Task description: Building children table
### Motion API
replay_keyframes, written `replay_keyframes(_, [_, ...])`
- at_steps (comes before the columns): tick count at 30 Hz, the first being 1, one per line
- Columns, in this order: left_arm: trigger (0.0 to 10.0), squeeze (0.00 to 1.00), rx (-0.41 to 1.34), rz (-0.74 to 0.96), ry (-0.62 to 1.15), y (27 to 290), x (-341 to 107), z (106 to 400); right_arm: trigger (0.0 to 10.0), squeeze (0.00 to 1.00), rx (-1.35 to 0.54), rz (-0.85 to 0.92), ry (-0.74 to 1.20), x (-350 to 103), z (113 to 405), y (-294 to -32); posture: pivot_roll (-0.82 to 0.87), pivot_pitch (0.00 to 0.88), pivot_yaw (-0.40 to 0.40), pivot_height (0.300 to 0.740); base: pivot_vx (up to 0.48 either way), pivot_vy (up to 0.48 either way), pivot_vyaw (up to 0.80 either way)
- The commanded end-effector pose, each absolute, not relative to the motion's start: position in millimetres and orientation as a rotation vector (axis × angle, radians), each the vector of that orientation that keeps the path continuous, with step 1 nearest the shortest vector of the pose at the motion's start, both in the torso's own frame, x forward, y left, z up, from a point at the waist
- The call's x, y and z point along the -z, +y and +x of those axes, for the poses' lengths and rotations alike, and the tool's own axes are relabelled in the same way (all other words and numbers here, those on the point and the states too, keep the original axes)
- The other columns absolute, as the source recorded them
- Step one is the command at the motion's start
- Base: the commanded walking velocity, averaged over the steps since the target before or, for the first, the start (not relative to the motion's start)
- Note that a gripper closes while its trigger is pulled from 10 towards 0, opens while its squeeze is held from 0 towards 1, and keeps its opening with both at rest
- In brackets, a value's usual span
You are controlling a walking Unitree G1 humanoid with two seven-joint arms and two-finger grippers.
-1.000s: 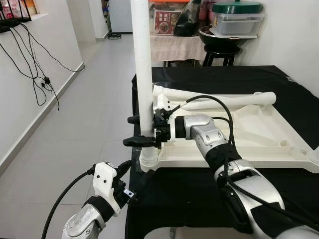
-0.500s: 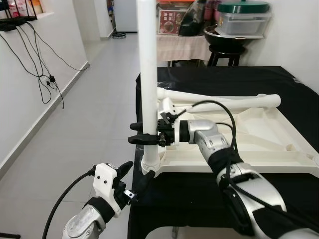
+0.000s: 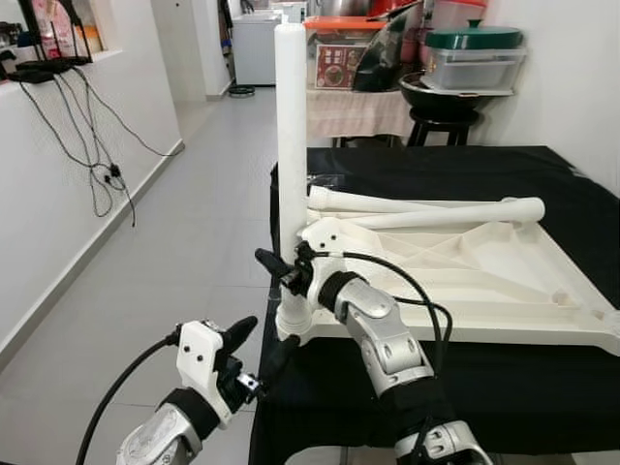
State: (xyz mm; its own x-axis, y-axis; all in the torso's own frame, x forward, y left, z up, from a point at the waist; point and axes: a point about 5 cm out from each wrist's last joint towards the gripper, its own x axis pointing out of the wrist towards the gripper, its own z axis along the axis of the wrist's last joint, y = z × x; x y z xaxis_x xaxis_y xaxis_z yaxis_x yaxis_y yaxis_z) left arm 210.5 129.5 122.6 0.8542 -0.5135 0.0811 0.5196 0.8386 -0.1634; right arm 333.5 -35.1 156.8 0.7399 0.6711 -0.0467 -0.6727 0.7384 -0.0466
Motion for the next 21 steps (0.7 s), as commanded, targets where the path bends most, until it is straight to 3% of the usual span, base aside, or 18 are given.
replay_keyframes(1, [10.0, 0.0, 0.539, -0.177, -0.023, 130.4, -120.9, 210.4, 10.0, 0.15, -0.677, -0.126, 0.188, -125.7, 325.5, -38.0, 0.01, 0.018, -0.023, 0.74, 0.0, 0.0, 0.0])
replay_keyframes(2, [10.0, 0.0, 0.539, -0.177, -0.023, 130.4, -120.9, 210.4, 10.0, 0.15, -0.677, -0.126, 0.188, -125.7, 325.5, -38.0, 0.01, 0.018, -0.023, 0.74, 0.0, 0.0, 0.0])
replay_keyframes(3, [10.0, 0.0, 0.539, -0.177, -0.022, 130.4, -120.9, 210.5, 10.0, 1.0, -0.67, -0.131, 0.187, -129.3, 324.2, -37.3, 0.01, 0.018, -0.023, 0.74, 0.0, 0.0, 0.0])
replay_keyframes(6, [10.0, 0.0, 0.545, -0.179, -0.018, 130.1, -120.3, 210.9, 10.0, 1.0, -0.828, -0.081, 0.167, -141.3, 324.1, -28.0, 0.01, 0.014, -0.024, 0.74, 0.0, 0.0, 0.0])
replay_keyframes(10, [10.0, 0.0, 0.552, -0.182, -0.017, 128.8, -120.2, 213.0, 10.0, 1.0, -1.207, -0.096, 0.022, -172.6, 331.5, -25.2, 0.02, 0.007, -0.026, 0.74, 0.0, 0.0, 0.0])
replay_keyframes(12, [10.0, 0.0, 0.552, -0.182, -0.018, 128.8, -120.3, 213.2, 10.0, 1.0, -1.272, -0.108, 0.004, -177.7, 333.3, -27.6, 0.02, 0.007, -0.026, 0.74, 0.0, 0.0, 0.0])
replay_keyframes(13, [10.0, 0.0, 0.552, -0.183, -0.018, 128.5, -120.3, 213.6, 10.0, 0.0, -1.342, -0.132, 0.003, -181.2, 335.1, -29.8, 0.02, 0.004, -0.027, 0.74, 0.0, 0.0, 0.0])
replay_keyframes(17, [10.0, 0.0, 0.551, -0.184, -0.019, 128.1, -120.1, 214.7, 10.0, 0.0, -1.5, -0.201, 0.032, -189.6, 340.1, -34.1, 0.02, 0.001, -0.033, 0.74, 0.0, 0.0, 0.0])
replay_keyframes(21, [10.0, 0.0, 0.55, -0.184, -0.02, 128.1, -120.1, 214.9, 10.0, 0.0, -1.527, -0.209, 0.047, -192.5, 343.4, -32.8, 0.02, 0.001, -0.032, 0.74, 0.0, 0.0, 0.0])
